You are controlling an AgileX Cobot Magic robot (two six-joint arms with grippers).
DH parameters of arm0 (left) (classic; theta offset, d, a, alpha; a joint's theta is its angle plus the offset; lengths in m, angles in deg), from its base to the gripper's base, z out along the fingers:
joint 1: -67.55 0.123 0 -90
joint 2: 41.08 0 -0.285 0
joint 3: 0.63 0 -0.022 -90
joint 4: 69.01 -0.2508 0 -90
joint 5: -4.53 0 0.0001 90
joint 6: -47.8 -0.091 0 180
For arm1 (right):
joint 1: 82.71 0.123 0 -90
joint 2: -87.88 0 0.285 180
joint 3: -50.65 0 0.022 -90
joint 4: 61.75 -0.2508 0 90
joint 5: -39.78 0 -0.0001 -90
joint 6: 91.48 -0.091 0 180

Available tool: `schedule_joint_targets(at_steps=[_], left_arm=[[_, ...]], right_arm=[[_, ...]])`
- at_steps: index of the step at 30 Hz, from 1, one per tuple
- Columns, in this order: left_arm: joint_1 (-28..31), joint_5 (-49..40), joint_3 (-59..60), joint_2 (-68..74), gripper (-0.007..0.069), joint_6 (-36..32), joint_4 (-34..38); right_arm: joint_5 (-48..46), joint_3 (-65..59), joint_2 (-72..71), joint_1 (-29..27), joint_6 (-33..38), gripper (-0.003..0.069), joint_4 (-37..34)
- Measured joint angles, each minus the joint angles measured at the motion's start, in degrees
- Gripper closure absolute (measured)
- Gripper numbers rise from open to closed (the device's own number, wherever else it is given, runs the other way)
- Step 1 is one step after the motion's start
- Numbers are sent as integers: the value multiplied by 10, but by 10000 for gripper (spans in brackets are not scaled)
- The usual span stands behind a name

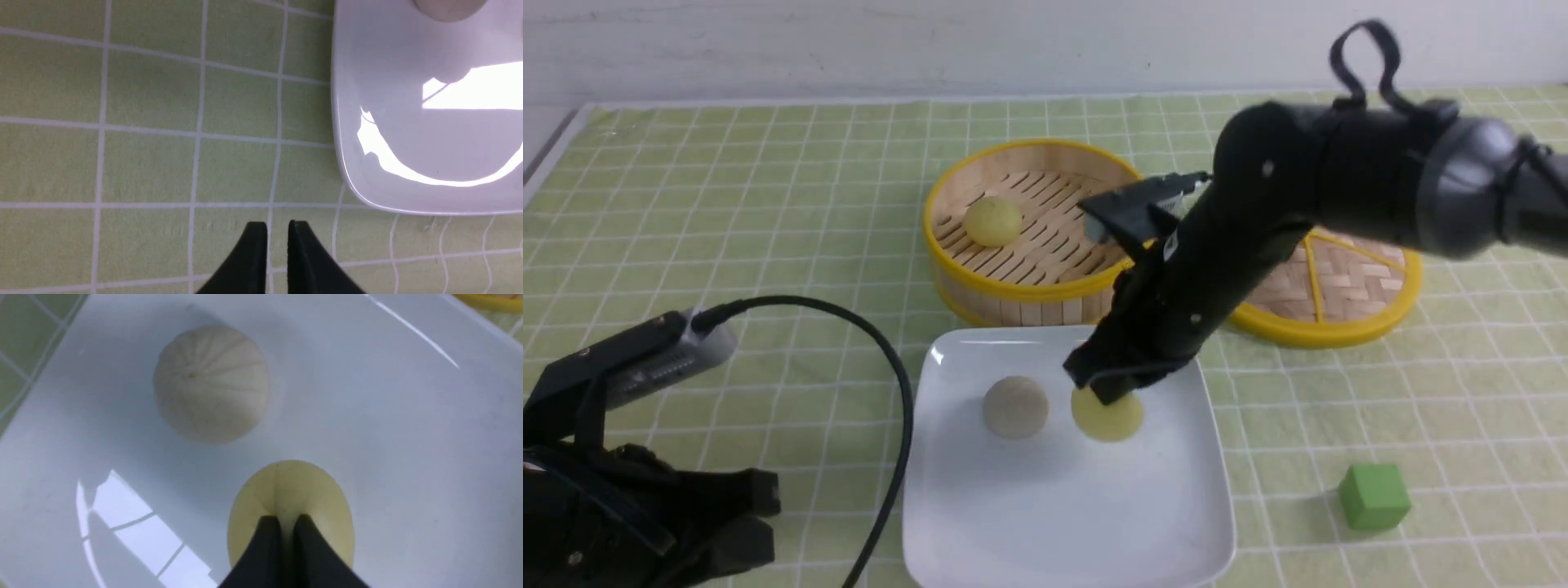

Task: Put the steamed buns into the plate on the green tablecloth.
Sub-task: 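Move the steamed bun from the bamboo steamer onto the white plate with the right gripper, then reach into the bamboo steamer and grasp a bun with the left gripper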

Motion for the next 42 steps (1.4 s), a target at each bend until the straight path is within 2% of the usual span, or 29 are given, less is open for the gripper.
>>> schedule_joint_targets(at_steps=[4,5,6,8,9,10,11,12,13,15,17,19,20,22,25,26,27,28,36,38,41,42], left_arm=[[0,4,0,0,504,0,-1],[0,7,0,0,501,0,-1],[0,11,0,0,498,0,-1],[0,12,0,0,496,0,-1],[0,12,0,0,496,0,-1],[0,13,0,0,494,0,-1],[0,13,0,0,493,0,-1],[0,12,0,0,489,0,-1],[0,13,0,0,488,0,-1],[0,14,0,0,485,0,-1],[0,23,0,0,483,-1,-1],[0,34,0,0,482,-1,-2],[0,40,0,0,481,-1,-2],[0,52,0,0,481,-1,-2],[0,70,0,0,481,-2,-2],[0,70,0,1,481,-2,-2],[0,81,0,3,481,-2,-2],[0,87,0,6,481,-2,-2],[0,79,-26,69,485,-15,-11],[0,54,-55,90,502,-16,-19],[0,-6,-154,138,591,-18,-28],[0,-10,-161,142,595,-18,-28]], right_arm=[[57,-22,21,5,0,579,-3],[68,-22,27,5,0,537,-3],[73,-22,28,5,-2,437,-4],[64,-18,26,2,-2,305,-4],[60,-16,26,1,-2,293,-4],[30,-3,22,-4,-3,200,3],[26,-1,21,-5,-3,179,4],[-11,17,11,-15,-4,114,18],[-39,34,1,-23,-4,83,29],[-81,60,-16,-36,-4,62,49],[-150,105,-45,-59,-4,83,90],[-200,137,-69,-80,-4,149,121],[-220,147,-80,-90,-4,197,129],[-262,160,-108,-112,-13,344,140],[-275,149,-144,-132,-15,528,144],[-275,147,-150,-134,-15,556,144],[-278,131,-175,-143,-15,632,147],[-280,120,-185,-146,-15,657,147],[-283,-68,-343,-181,-17,673,145],[-282,-121,-376,-182,-18,673,141],[-259,-208,-426,-184,-18,673,134],[-256,-214,-429,-184,-18,673,133]])
